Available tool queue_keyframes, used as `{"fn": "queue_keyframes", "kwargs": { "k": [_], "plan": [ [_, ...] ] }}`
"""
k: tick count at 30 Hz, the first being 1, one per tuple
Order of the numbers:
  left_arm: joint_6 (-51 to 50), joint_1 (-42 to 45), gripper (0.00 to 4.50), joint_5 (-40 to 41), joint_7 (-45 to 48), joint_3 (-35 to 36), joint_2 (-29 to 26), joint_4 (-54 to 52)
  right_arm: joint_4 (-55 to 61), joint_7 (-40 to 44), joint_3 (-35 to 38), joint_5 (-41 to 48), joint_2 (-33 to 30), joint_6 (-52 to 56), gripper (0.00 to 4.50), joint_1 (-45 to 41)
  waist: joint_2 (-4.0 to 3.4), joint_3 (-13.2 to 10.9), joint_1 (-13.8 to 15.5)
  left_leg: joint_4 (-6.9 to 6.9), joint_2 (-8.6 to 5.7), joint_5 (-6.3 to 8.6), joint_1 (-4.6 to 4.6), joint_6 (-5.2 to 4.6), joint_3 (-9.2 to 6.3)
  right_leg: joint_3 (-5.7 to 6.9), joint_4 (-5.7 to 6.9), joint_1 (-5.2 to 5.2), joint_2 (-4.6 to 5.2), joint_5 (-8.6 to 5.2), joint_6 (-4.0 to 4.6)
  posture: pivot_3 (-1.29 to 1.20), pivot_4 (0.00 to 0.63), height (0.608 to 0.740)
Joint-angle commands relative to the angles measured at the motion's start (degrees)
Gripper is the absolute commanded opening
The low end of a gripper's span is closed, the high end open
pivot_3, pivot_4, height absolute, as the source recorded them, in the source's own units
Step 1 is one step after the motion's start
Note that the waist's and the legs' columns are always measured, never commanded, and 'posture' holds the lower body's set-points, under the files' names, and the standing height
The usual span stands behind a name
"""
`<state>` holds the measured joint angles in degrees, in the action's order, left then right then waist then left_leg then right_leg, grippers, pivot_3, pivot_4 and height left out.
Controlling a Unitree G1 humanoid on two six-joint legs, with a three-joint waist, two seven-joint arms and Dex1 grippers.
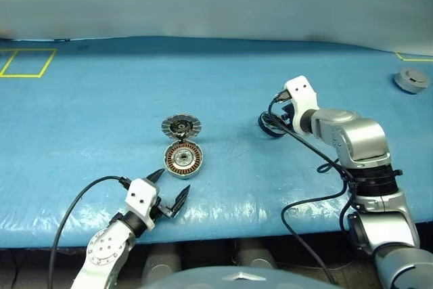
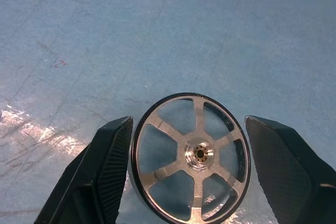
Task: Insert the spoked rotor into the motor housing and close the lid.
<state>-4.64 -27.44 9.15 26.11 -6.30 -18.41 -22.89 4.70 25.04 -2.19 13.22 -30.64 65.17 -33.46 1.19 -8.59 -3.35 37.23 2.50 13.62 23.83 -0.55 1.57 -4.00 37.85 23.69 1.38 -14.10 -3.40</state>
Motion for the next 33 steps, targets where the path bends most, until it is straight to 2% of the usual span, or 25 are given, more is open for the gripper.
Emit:
{"fn": "queue_keyframes", "kwargs": {
  "k": [1, 12, 28, 33],
  "plan": [
    [0.6, -0.2, 4.50, 0.3, -0.2, -0.1, 0.1, -2.1, -0.1, -0.6, 1.3, -0.4, -0.5, -1.2, 3.60, 0.1, 0.00, 0.0, 0.0, 0.00, 0.00, 0.00, 0.00, 0.00, 0.00, 0.00, 0.00, 0.00, 0.00, 0.00, 0.00, 0.00, 0.150, 0.740],
    [1.4, 0.0, 4.50, 0.3, 0.2, 0.0, 0.2, -1.5, -4.1, 0.2, 0.3, -1.1, -0.9, -3.0, 3.60, 1.2, 0.00, 0.0, 0.0, 0.01, 0.00, 0.00, -0.01, 0.00, 0.04, -0.01, 0.01, -0.01, -0.01, 0.01, -0.01, 0.00, 0.150, 0.740],
    [1.1, -0.1, 4.50, 0.3, -0.3, 0.5, 0.4, -1.6, -8.6, 1.1, -0.5, -1.2, 1.9, -5.3, 3.60, 1.5, -0.01, 0.0, 0.0, 0.03, 0.00, 0.00, -0.02, 0.00, 0.05, -0.03, 0.03, -0.03, -0.02, 0.03, -0.05, 0.00, 0.150, 0.740],
    [1.1, -0.2, 4.50, 0.3, -0.5, 0.6, 0.5, -1.6, -8.1, 1.5, -0.8, -0.9, 2.3, -5.1, 2.06, 2.3, 0.06, 0.1, 0.0, 0.04, 0.01, 0.00, -0.07, 0.00, 0.04, -0.01, 0.03, -0.10, -0.02, 0.03, -0.04, 0.00, 0.150, 0.740]
  ]
}}
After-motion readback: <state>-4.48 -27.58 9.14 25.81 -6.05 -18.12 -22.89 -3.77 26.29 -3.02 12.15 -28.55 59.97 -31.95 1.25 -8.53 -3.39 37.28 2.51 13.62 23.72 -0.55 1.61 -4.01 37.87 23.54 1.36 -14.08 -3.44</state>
